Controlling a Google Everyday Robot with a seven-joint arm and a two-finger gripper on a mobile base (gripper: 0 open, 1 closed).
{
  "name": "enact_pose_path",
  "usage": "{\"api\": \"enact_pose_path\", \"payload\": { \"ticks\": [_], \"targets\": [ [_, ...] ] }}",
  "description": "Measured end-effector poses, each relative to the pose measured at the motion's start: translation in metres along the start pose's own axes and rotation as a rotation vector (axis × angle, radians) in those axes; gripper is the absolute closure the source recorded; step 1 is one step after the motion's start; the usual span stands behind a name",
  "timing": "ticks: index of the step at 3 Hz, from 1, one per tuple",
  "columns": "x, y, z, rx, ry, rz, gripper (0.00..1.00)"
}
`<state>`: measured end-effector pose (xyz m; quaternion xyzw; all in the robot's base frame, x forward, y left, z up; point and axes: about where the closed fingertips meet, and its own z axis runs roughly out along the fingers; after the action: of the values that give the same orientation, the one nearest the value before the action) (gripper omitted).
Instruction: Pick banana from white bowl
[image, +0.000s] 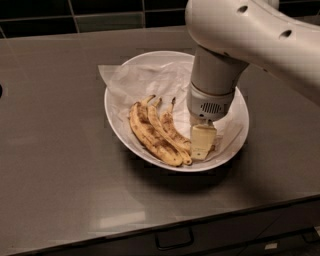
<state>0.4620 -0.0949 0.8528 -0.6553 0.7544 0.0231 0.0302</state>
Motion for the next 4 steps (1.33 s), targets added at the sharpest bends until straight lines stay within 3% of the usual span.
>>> {"api": "enact_pose_path", "payload": {
  "ticks": [4],
  "targets": [
    [0.0014,0.0001,0.0081,-0.033,0.015,-0.003,0.51]
  ]
}}
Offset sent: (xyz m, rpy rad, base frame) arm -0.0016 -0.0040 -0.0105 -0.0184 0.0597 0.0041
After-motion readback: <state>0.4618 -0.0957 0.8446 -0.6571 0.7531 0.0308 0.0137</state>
